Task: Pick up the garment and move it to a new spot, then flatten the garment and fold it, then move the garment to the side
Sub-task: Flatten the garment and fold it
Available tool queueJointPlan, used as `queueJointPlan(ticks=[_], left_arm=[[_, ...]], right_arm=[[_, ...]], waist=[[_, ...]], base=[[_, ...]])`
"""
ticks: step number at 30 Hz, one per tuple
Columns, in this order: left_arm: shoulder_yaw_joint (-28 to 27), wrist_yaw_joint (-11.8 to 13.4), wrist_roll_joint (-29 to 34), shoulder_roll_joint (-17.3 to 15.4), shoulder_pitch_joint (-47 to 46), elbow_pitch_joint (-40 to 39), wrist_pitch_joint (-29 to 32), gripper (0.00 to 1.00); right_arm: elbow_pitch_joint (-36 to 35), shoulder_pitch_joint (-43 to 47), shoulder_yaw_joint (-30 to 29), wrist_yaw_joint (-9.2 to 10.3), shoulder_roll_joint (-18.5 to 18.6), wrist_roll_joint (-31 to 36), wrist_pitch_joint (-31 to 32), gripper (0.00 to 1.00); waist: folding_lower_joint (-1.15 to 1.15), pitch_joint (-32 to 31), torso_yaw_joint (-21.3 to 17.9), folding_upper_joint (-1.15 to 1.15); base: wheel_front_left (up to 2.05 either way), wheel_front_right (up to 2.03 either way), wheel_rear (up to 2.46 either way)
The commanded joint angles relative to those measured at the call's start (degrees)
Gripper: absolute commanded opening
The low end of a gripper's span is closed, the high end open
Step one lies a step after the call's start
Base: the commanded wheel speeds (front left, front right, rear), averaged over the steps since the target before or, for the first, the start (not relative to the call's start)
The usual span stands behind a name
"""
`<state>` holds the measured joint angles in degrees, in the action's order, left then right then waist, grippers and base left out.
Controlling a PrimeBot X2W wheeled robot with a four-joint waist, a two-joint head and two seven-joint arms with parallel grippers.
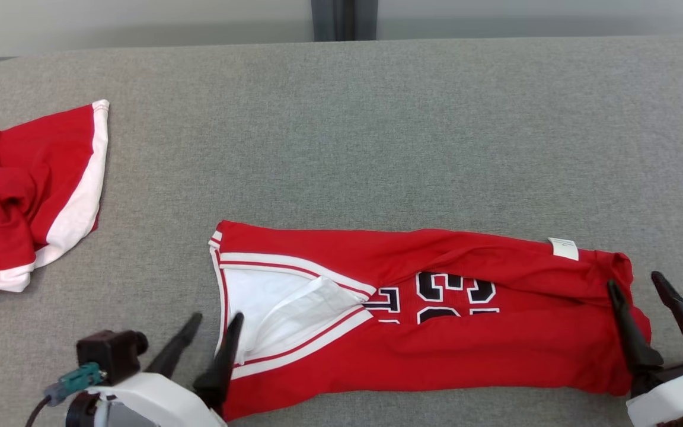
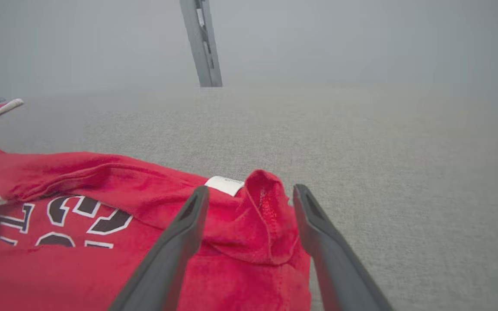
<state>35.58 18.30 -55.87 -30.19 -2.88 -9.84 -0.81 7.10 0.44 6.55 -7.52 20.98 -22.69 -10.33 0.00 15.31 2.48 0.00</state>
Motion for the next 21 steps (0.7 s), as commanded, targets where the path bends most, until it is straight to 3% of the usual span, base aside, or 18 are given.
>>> queueJointPlan(ticks=[1,6,10,21], left_arm=[[-0.96,0.79,1.07,0.16,-1.46,0.23,-1.37,1.00],[-2.72,2.78,5.56,1.60,-6.57,1.96,-6.00,1.00],[-3.48,3.31,7.81,3.19,-10.24,5.19,-9.10,1.00],[-5.15,1.13,12.86,7.85,-12.90,17.45,-14.11,1.00]], right_arm=[[-1.37,0.82,-1.80,0.05,-1.62,-1.42,0.53,1.00],[-6.00,0.50,-8.94,0.05,-8.24,-0.07,2.56,1.00],[-7.16,-1.44,-11.34,0.03,-12.06,2.13,3.76,1.00],[-3.18,-2.81,-9.37,0.04,-15.20,8.01,4.83,1.00]], waist=[[0.00,-0.40,-0.41,0.00],[0.00,-1.73,-1.07,0.00],[0.00,-2.97,-1.55,0.00],[0.00,-6.35,-2.45,0.00]], base=[[0.00,0.00,0.00],[0.00,0.00,0.00],[0.00,0.00,0.00],[0.00,0.00,0.00]])
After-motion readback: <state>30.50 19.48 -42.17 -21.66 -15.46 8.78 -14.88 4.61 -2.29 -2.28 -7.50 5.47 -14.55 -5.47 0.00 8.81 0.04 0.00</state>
